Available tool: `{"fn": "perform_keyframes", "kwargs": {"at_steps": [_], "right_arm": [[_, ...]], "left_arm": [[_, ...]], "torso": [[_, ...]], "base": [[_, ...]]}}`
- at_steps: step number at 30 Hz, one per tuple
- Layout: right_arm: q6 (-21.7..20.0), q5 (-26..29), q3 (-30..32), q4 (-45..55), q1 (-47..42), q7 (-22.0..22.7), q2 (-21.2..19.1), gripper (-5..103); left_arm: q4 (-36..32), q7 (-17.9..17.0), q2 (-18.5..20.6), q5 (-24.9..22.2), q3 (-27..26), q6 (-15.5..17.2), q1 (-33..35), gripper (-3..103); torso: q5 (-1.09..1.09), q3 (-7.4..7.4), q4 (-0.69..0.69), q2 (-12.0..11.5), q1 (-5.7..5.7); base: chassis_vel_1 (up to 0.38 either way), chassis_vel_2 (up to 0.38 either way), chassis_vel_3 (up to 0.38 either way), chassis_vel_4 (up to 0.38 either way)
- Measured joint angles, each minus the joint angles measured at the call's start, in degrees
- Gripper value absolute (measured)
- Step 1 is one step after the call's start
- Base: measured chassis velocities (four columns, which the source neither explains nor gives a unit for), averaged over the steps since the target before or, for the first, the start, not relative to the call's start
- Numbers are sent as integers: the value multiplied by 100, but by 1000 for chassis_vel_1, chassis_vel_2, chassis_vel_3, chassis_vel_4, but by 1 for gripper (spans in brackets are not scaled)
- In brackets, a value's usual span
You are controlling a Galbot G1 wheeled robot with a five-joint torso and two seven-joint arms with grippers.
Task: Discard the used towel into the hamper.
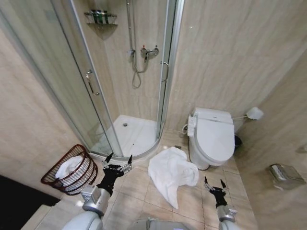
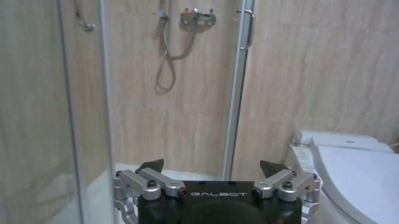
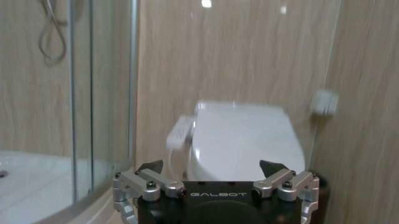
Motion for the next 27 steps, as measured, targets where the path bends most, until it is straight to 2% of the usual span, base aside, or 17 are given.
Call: {"fn": "perform_keyframes", "kwargs": {"at_steps": [7, 18, 27], "right_arm": [[-158, -110, 66, 1319, -596, 191, 300, 100], [-654, 203, 41, 2146, -1094, 610, 371, 100], [-824, 178, 130, 2670, -1193, 631, 465, 100]], "left_arm": [[0, 0, 0, 0, 0, 0, 0, 100], [0, 0, 0, 0, 0, 0, 0, 100], [0, 0, 0, 0, 0, 0, 0, 100]], "torso": [[1, -113, -1, -208, -94], [2, -285, -1, -522, -235], [1, -411, 0, -749, -338]], "base": [[-46, -38, -29, -39], [0, 0, 0, 0], [0, 0, 0, 0]]}}
